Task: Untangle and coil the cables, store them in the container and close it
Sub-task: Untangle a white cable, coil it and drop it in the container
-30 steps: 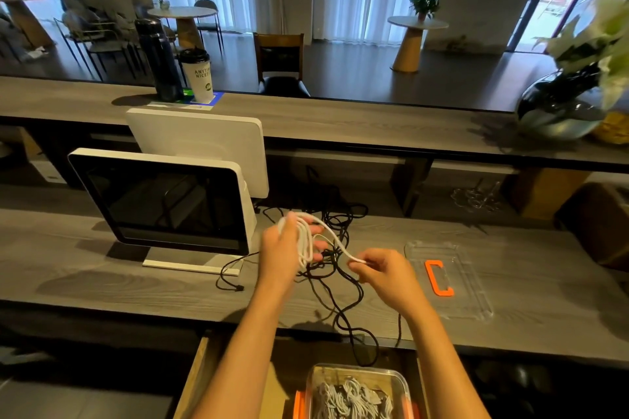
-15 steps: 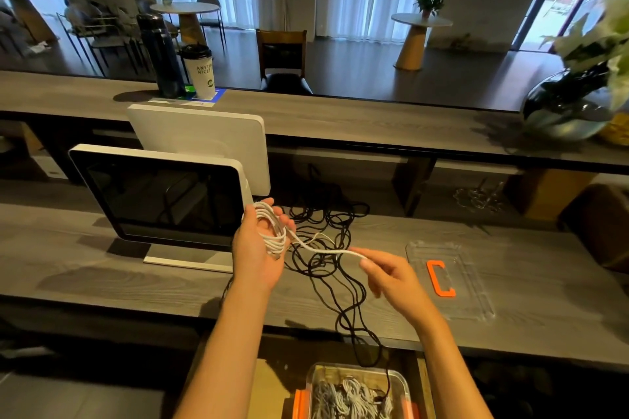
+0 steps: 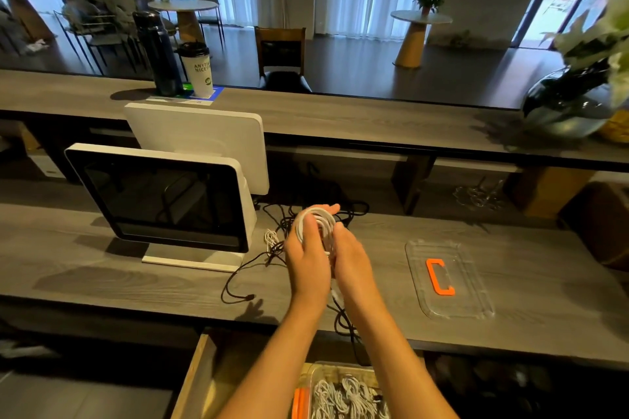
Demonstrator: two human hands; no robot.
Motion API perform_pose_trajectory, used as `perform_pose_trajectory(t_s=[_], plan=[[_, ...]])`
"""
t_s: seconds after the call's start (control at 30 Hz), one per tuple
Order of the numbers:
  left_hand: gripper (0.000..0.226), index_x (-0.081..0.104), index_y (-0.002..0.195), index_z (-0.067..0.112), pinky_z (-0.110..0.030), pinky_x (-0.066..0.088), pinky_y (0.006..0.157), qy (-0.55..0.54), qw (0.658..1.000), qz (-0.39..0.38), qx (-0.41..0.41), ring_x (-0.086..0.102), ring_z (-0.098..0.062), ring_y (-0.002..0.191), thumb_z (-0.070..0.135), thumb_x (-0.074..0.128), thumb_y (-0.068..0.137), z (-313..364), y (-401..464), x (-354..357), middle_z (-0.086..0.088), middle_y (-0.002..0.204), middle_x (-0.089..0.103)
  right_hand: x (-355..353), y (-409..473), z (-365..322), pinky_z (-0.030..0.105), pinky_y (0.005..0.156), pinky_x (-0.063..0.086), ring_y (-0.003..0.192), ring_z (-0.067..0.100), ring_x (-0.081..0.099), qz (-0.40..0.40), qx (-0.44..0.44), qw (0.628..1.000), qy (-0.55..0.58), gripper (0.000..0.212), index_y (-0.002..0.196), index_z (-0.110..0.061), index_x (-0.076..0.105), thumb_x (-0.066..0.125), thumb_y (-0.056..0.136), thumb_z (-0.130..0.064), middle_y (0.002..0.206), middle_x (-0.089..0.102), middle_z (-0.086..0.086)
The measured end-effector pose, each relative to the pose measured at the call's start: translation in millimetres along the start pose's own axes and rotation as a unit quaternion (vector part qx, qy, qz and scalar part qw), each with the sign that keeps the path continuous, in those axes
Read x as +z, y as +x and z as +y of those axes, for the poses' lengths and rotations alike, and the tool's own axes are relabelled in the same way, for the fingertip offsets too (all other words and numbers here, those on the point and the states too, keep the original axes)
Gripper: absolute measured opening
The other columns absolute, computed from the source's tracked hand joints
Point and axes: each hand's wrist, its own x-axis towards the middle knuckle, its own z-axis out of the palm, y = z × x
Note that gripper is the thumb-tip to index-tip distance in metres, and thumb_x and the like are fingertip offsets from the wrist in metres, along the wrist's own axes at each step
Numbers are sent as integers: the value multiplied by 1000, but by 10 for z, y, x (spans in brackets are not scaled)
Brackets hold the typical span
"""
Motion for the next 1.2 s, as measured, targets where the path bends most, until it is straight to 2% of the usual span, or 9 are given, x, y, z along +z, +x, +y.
perform_pose_trajectory(t_s=[0.2,0.33,0.43,0.6,0.8,0.97,1.07,1.13,1.2], plan=[[39,61,126,30,-17,50,90,-50,995,-69,-43,66,-3,108,40,31,102,7,-135,97,13,112,73,1,-36,-55,14,62,51,78,1,68,123,-66,983,118,29,101,-16,72,45,105,-24,87,74,-3],[29,74,105,31,-27,55,77,-52,990,-94,-94,68,-16,94,44,49,100,22,-64,35,-1,98,74,-173,-8,-75,18,62,50,74,6,66,167,-169,970,55,24,91,-17,73,51,102,-17,81,72,-4],[36,68,101,11,-31,55,59,-7,989,-121,-91,67,-23,79,35,42,105,88,60,-102,-15,91,69,-391,27,-46,20,67,51,79,8,68,125,-224,965,-49,23,90,-24,73,55,100,-14,82,72,-11],[39,65,99,14,-22,43,43,185,934,-299,-56,59,-18,53,44,40,104,169,159,-223,-4,70,63,-523,21,21,20,71,54,84,7,70,105,-208,971,-48,19,97,-22,77,59,98,-16,87,76,-9],[27,63,86,22,-19,38,40,211,927,-307,-48,54,-7,43,40,49,101,168,163,-252,5,58,61,-585,50,-26,17,49,37,52,3,49,35,-186,979,-77,24,87,-20,77,57,100,-19,56,58,-10],[35,59,83,17,-24,39,43,191,920,-328,-100,50,-14,44,39,43,104,125,195,-327,-2,58,61,-635,40,-45,18,49,44,56,4,56,-18,-188,977,-99,23,103,-28,74,55,101,-15,66,65,-15],[34,62,94,15,-21,36,41,156,944,-268,-115,49,-12,46,38,40,106,56,204,-352,0,59,57,-655,73,-27,23,54,52,67,10,65,-26,-155,983,-97,21,115,-29,71,58,98,-24,83,71,-7],[34,63,99,11,-19,32,39,145,954,-237,-112,46,-8,45,34,40,106,51,265,-404,1,61,52,-740,93,-26,22,63,53,77,7,68,-30,-152,981,-115,21,111,-27,74,58,97,-30,89,74,-6],[35,62,84,18,-19,30,39,143,949,-263,-98,43,-7,42,32,40,106,78,333,-494,0,59,51,-857,91,-33,16,64,48,72,1,62,-39,-155,979,-127,18,97,-24,78,61,95,-29,79,73,-5]])
